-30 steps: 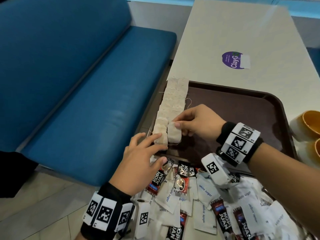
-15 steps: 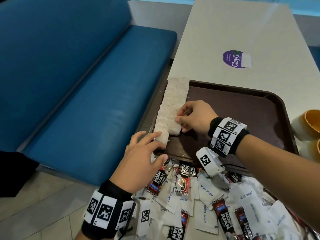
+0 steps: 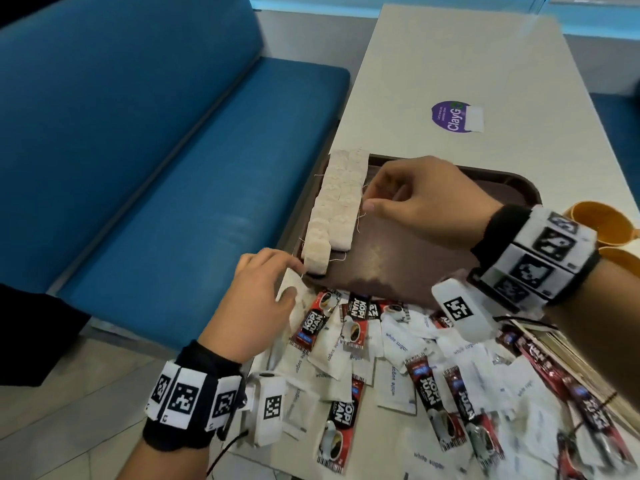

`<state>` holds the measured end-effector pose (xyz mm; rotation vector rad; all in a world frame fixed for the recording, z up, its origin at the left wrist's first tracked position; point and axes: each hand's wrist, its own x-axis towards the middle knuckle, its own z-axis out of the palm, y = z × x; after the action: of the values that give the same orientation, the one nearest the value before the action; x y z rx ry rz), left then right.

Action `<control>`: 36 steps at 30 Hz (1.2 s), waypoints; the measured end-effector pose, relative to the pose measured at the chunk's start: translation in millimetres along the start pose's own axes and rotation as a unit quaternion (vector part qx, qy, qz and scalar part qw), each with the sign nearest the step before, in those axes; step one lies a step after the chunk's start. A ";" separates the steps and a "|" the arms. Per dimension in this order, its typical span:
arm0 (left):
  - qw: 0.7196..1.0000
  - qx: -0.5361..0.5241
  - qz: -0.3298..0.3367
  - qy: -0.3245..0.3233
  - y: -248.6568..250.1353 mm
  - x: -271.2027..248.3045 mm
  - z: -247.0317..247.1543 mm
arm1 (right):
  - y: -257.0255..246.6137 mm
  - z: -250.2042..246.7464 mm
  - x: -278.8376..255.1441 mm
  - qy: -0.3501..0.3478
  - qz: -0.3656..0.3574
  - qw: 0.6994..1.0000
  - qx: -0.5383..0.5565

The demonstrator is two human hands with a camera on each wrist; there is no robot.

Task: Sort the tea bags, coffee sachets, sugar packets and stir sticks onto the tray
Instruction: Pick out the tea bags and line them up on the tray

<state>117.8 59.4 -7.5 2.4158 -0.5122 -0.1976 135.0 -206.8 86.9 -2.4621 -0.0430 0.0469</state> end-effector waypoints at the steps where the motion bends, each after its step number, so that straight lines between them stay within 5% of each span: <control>1: 1.000 0.004 -0.006 -0.004 -1.4 -7.1 -2.6 | -6.4 -7.4 -14.1 -0.010 -0.016 1.000 -0.005; 6: 0.993 0.039 -0.042 -0.101 -1.5 -50.0 -7.5 | -16.5 -21.9 -90.4 -0.087 -0.042 0.994 -0.042; 12: 0.982 0.052 -0.044 -0.178 6.6 -97.9 15.1 | 22.6 -7.1 -169.4 -0.154 0.028 0.975 -0.157; 20: 0.985 0.123 -0.018 -0.122 27.7 -112.7 50.0 | 94.4 -15.8 -206.2 -0.029 0.163 0.985 -0.041; 23: 0.982 0.133 0.050 -0.124 52.5 -109.5 65.6 | 110.8 -22.9 -206.5 0.024 0.171 0.984 0.037; 26: 0.963 0.112 0.147 -0.195 84.9 -105.4 84.7 | 116.0 -33.5 -209.1 0.065 0.166 0.980 0.084; 32: 0.885 0.118 0.342 -0.295 172.4 -84.6 142.0 | 125.1 -50.8 -226.9 0.144 0.175 0.959 0.169; 36: 0.822 0.190 0.408 -0.349 214.4 -76.5 185.4 | 130.6 -59.4 -244.5 0.179 0.182 0.940 0.225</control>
<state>-68.1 -167.7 -15.3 2.1669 -2.0172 -0.6472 -104.1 -356.2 56.6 -1.9572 0.5250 -0.2100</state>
